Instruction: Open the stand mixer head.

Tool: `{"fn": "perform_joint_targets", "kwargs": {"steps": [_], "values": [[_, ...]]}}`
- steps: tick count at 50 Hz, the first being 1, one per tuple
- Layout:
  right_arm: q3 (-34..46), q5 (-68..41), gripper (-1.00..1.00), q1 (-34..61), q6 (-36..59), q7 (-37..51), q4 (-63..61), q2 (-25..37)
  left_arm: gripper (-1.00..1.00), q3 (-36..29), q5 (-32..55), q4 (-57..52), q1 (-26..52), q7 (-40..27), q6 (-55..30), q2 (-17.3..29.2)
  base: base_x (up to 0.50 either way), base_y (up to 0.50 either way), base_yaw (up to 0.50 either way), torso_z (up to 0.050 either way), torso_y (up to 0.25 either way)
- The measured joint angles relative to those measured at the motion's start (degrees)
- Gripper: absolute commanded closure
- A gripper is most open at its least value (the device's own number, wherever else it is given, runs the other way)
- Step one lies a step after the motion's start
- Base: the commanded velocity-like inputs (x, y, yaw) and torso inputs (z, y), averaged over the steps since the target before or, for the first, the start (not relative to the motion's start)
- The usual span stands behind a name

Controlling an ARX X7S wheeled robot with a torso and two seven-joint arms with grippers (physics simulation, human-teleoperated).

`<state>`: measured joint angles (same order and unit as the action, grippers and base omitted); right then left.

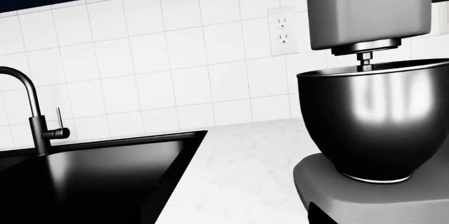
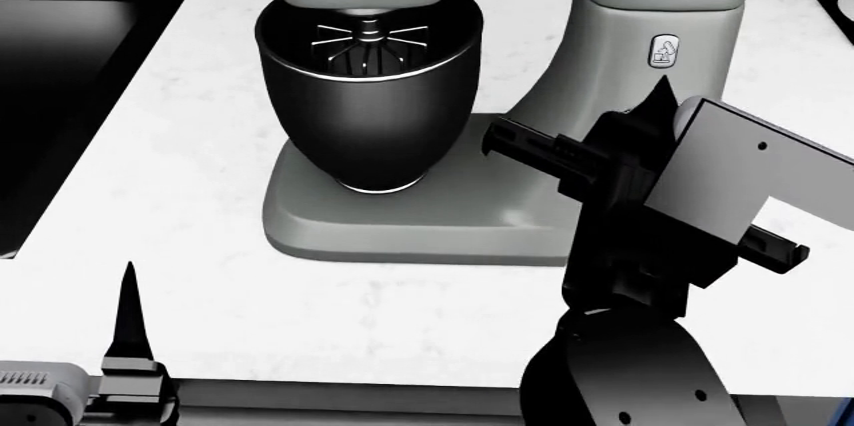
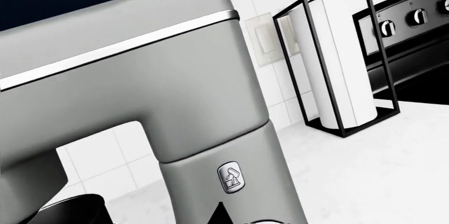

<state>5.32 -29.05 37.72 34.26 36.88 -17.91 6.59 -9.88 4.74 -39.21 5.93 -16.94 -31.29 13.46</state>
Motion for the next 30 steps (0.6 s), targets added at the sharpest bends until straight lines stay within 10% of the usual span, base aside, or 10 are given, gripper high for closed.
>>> {"fn": "perform_joint_targets", "kwargs": {"steps": [30], "values": [[3.0,1.5,1.0,3.1,-4.4,2.3,5.8,-0.1,-1.0,-0.3,1.0,1.0,0.1,-0.8,1.2,0.7,0.0,0.0,0.0,0.0,0.0]]}}
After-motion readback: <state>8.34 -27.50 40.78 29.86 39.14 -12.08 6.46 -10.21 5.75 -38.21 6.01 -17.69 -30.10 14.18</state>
